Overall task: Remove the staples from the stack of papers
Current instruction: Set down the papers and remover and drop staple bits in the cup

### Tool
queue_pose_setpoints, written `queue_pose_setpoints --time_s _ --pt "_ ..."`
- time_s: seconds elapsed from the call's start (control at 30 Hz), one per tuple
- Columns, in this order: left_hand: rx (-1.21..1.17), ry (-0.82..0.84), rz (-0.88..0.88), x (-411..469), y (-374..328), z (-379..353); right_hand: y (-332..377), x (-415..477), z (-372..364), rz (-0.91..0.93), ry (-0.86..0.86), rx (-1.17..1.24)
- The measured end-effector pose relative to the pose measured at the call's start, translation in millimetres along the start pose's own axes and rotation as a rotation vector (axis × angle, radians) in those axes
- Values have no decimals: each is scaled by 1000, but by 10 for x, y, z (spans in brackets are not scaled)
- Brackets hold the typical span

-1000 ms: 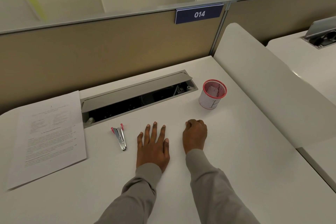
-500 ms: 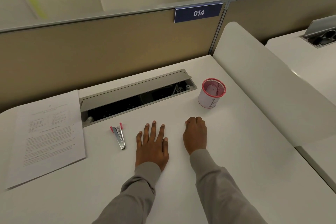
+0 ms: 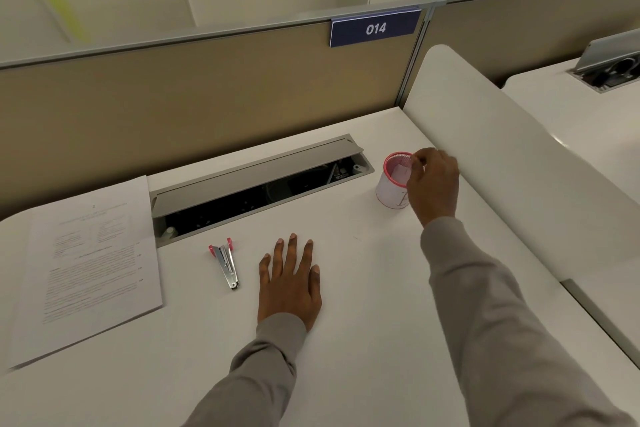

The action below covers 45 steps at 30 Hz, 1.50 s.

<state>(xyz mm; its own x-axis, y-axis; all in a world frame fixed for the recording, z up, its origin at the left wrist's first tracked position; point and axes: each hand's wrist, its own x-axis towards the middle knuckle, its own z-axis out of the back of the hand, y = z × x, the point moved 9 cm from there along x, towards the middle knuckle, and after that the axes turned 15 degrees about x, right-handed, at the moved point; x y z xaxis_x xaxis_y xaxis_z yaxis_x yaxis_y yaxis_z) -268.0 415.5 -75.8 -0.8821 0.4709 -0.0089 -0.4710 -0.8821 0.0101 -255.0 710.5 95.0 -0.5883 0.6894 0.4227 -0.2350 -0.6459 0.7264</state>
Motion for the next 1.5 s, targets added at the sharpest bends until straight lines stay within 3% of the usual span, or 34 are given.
queue_pose_setpoints --time_s 0.1,0.33,0.43,0.57,0.9,1.17,1.37,1.5 --pt "0 -4 1 7 -7 8 -145 64 -80 -11 85 -44" --pt "-9 6 4 9 4 11 24 -360 97 9 -75 55" --pt "-16 3 5 3 -3 24 -61 -835 -191 12 78 54" --pt "-25 6 4 2 0 31 -471 -1351 -565 -233 280 52" --pt "-24 7 3 2 3 20 -415 -1432 -782 -296 253 60" --pt "-23 3 6 6 3 14 -298 -1410 -925 -202 315 15" --pt "-20 15 2 16 5 -4 -91 -1450 -966 40 325 -286" --pt "-19 15 1 12 8 -2 -130 -1432 -1031 58 415 -376"
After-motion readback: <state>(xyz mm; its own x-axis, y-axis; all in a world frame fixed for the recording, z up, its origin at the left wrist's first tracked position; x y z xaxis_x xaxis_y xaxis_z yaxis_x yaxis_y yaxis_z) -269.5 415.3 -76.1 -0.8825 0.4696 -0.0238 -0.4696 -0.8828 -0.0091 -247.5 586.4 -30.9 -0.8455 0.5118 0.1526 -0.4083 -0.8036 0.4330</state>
